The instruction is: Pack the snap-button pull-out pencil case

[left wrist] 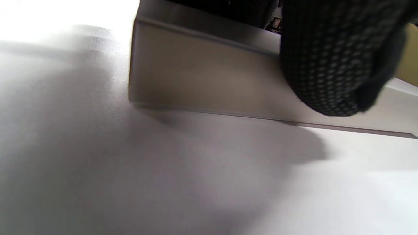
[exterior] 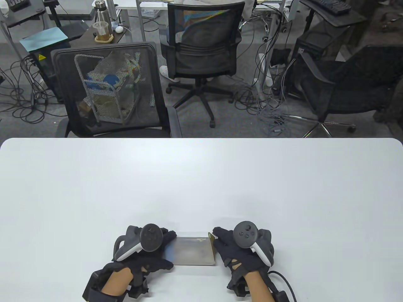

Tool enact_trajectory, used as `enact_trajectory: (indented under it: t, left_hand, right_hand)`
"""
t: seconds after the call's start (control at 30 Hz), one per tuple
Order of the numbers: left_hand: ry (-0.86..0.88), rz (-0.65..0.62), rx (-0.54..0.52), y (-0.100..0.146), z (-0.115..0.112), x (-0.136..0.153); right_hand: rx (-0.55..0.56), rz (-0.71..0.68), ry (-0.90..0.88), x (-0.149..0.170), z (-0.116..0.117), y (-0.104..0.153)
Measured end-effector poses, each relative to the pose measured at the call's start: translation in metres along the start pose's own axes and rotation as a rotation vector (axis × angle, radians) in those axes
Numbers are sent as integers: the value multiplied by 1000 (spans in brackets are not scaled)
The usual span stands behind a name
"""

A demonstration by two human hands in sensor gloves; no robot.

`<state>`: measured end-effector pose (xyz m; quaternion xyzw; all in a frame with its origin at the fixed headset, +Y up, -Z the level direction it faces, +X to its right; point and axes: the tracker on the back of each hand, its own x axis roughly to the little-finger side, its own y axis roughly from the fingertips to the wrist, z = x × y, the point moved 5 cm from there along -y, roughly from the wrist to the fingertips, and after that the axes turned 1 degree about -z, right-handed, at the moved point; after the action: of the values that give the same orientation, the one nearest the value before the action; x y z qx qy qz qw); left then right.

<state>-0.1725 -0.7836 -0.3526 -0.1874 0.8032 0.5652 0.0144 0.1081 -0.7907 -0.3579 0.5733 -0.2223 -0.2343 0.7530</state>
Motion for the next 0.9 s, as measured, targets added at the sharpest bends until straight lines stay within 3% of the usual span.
enact_trajectory:
  t: [0.07,0.37,0.9]
  left_hand:
    - [1,0,0,0,0,0]
    - [3,2,-1,1,0,0]
    - [2,8,2,2,-1,1]
  right_hand:
    - [-44,43,-40,-1,8,-4]
    - [-17,177,139,-13,13,-16]
    - [-19,232,140,-14,16,-18]
